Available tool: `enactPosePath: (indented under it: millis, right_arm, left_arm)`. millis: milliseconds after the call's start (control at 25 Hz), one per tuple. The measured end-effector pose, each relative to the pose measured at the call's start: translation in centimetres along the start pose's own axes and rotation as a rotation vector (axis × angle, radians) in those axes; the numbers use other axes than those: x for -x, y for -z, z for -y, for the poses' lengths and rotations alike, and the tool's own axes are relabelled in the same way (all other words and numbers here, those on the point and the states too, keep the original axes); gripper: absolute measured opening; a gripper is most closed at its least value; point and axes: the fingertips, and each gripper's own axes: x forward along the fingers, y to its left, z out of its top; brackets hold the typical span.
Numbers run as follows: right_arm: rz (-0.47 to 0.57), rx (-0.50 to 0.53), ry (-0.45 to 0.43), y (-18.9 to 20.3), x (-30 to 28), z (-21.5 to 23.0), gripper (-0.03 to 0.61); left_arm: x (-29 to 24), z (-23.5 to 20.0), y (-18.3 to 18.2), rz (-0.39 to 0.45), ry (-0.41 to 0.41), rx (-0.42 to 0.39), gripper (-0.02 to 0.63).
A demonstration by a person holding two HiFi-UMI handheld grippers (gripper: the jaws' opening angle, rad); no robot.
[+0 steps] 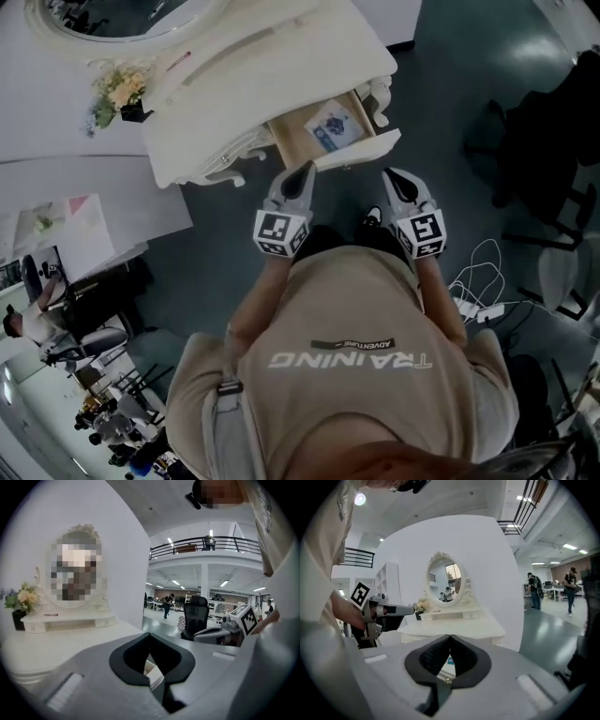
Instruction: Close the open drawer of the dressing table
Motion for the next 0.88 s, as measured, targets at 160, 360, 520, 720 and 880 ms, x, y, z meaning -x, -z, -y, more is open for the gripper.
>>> enactPosePath:
  millis: [160, 360, 520, 720, 880]
  right_arm:
    - [-0.017, 0.014, -0.072, 0.1, -2.6, -0.2, 0.003]
    - [-0.078, 0.009, -0.138, 0.4, -6.4, -1.0, 0.003]
    - [-0.13, 0.045, -0.16, 0.3, -7.7, -2.7, 0.003]
    - [-0.196, 0.059, -0.138, -0.1, -9.6, -2.7, 0.003]
    - [-0.28, 0.071, -0.138, 1.5, -12.4, -3.6, 0.003]
  left_arm:
    - [1.4, -2.2, 0.7, -0.016, -0.1, -0.018, 0.0]
    - [2.5, -5.5, 1.5, -0.008, -0.172, 0.002, 0.0]
    - [3.5, -7.9, 2.6, 0.005, -0.184, 0.033, 0.0]
    - [3.2, -10.9, 1.9, 0.035, -0.159, 0.042, 0.0]
    - [3.3, -14.1, 1.6, 0.041, -0.14, 0.06, 0.0]
